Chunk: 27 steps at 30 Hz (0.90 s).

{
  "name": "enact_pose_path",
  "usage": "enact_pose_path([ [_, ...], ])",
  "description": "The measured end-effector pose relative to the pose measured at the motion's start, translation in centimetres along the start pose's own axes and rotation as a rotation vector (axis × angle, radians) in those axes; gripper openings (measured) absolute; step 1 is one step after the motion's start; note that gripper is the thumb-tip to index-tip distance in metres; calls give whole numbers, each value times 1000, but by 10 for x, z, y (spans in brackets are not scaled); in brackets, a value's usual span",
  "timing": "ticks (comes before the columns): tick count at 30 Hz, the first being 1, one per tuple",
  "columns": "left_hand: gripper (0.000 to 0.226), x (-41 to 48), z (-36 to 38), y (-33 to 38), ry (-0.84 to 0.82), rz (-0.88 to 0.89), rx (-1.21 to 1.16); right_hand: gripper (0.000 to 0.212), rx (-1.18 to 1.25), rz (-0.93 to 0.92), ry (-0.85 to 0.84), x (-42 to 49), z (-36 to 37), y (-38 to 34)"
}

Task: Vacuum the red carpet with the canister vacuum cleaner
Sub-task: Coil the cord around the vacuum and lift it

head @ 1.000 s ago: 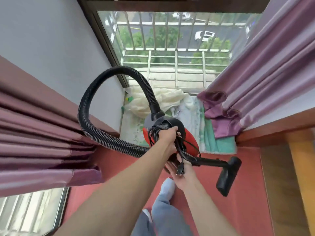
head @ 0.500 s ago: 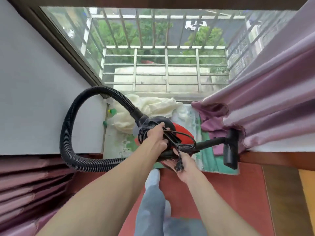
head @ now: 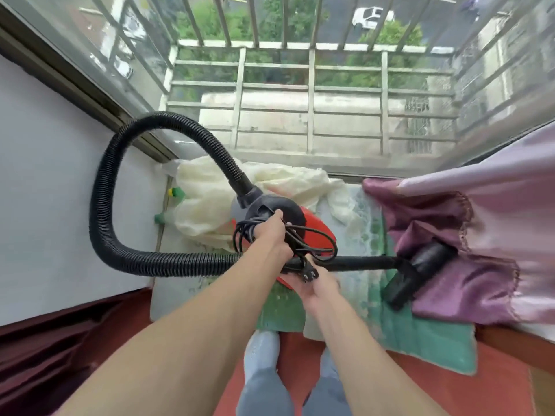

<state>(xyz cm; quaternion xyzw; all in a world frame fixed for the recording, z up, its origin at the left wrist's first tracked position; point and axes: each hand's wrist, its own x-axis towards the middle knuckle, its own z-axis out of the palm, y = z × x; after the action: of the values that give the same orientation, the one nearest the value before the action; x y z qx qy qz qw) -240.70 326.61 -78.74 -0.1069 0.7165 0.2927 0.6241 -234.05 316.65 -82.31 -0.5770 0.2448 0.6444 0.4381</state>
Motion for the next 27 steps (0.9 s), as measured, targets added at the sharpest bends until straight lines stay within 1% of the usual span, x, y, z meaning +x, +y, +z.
enact_pose_path([
  [2,20,15,10,2,14,37,-5,52,-3,-16,25,24,4,1],
  [4,17,20,26,8,-13,67,-24,48,2,-34,11,36,16,-4],
  [7,24,24,39,13,-33,110,31,34,6,-33,10,47,30,-9],
  [9,29,39,44,13,-40,156,51,30,-7,-14,-1,49,44,-18],
  [11,29,50,45,14,-24,208,73,25,-1,7,-10,53,52,-23],
  [13,27,60,46,16,17,263,96,26,-17,24,-9,55,50,-24],
  [15,29,67,47,17,63,308,129,28,-63,21,-53,55,45,-27],
  [18,39,69,42,23,76,308,131,16,-164,51,-163,54,34,-30],
  [19,42,67,41,25,74,286,119,15,-188,70,-169,53,30,-30],
  [22,54,50,33,24,81,211,81,30,-239,110,-130,49,17,-23],
  [25,49,29,26,14,35,130,3,42,-134,162,-53,41,0,-9],
  [27,48,18,17,7,50,114,23,40,-65,175,-27,32,-8,0],
])
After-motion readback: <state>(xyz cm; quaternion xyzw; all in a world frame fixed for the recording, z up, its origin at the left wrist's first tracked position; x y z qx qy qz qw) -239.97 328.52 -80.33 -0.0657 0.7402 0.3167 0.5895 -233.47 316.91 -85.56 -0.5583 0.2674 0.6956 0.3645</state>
